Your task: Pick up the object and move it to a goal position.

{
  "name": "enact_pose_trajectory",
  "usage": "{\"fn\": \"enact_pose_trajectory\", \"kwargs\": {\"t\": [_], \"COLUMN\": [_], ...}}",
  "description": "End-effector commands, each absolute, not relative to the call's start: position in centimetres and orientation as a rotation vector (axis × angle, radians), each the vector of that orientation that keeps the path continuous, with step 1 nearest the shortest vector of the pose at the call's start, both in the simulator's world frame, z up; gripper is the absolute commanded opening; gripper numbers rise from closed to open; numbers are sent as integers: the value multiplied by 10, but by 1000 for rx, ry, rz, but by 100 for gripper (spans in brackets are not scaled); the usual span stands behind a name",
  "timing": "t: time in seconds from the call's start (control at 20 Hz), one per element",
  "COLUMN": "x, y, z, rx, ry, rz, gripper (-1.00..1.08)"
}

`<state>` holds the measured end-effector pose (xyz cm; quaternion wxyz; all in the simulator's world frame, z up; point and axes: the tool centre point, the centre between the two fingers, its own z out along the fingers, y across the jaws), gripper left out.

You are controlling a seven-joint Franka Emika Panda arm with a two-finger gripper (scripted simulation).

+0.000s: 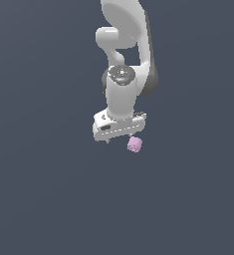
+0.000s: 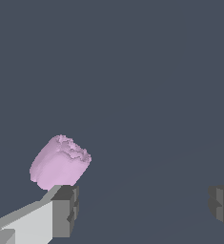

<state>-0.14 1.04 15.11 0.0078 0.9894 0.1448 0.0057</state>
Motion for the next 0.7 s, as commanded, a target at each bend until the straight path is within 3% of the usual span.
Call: {"fn": "enact_pose_trajectory", "kwargs": {"t": [0.0,0.65], "x": [-4,-22], "y": [18,58], "z": [145,114], "rx": [3071,2872], "ry": [580,1244], "rz": [13,-2], "gripper": [100,100]}}
